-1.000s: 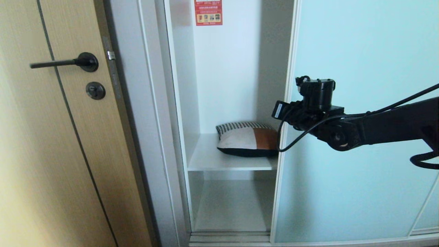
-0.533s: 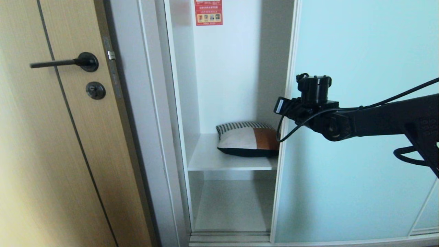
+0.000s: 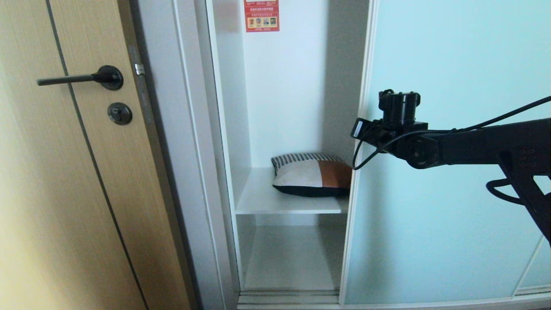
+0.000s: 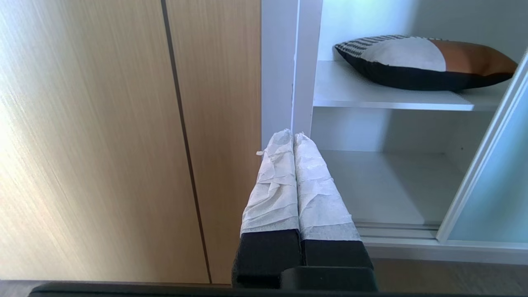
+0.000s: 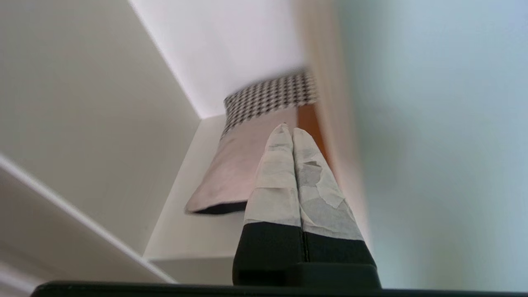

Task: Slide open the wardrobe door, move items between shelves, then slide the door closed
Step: Open the door

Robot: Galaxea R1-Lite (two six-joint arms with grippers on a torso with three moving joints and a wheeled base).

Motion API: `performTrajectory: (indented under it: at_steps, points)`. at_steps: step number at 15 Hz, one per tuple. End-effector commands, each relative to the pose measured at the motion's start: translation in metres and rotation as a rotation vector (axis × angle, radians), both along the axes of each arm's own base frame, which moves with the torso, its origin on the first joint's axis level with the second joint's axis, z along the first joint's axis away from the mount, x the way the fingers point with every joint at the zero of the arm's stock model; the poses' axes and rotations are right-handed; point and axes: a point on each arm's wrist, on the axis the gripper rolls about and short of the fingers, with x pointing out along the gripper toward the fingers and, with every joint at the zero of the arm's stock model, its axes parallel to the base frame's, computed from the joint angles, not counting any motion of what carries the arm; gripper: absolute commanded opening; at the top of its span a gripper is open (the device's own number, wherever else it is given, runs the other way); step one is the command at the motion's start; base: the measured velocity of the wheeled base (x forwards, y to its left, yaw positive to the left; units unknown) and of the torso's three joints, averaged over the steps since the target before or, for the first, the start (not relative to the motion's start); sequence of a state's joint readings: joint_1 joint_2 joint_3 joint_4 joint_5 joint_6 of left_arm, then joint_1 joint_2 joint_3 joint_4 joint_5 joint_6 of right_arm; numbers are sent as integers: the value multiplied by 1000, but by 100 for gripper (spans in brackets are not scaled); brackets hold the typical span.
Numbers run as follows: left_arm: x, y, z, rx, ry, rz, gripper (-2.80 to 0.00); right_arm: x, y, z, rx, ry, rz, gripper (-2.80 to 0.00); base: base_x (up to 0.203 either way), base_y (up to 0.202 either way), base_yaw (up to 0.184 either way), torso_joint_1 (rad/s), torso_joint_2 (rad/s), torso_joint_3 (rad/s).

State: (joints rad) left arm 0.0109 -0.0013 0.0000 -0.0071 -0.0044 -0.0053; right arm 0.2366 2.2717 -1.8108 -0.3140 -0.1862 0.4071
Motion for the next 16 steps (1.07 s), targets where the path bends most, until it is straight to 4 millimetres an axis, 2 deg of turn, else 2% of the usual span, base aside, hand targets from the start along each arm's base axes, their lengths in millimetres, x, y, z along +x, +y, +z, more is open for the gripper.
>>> performTrajectory:
  at_steps: [1, 4, 9, 12, 16]
  points:
    - [0, 0, 0, -1, 1, 0, -280, 3, -8, 0, 7, -5, -19, -280, 0, 0, 0, 0, 0, 0]
    - [0, 0, 0, -1, 1, 1, -280, 4, -15, 1, 8, -7, -35, -280, 0, 0, 0, 0, 0, 0]
    - [0, 0, 0, -1, 1, 0, -280, 5, -40, 2, 8, 2, -79, -280, 0, 0, 0, 0, 0, 0]
    - [0, 0, 0, -1, 1, 1, -280, -18, -38, 5, 30, 40, -33, -280, 0, 0, 0, 0, 0, 0]
    - [0, 0, 0, -1, 1, 0, -280, -55, -17, 8, 47, 78, 140, -280, 0, 0, 0, 0, 0, 0]
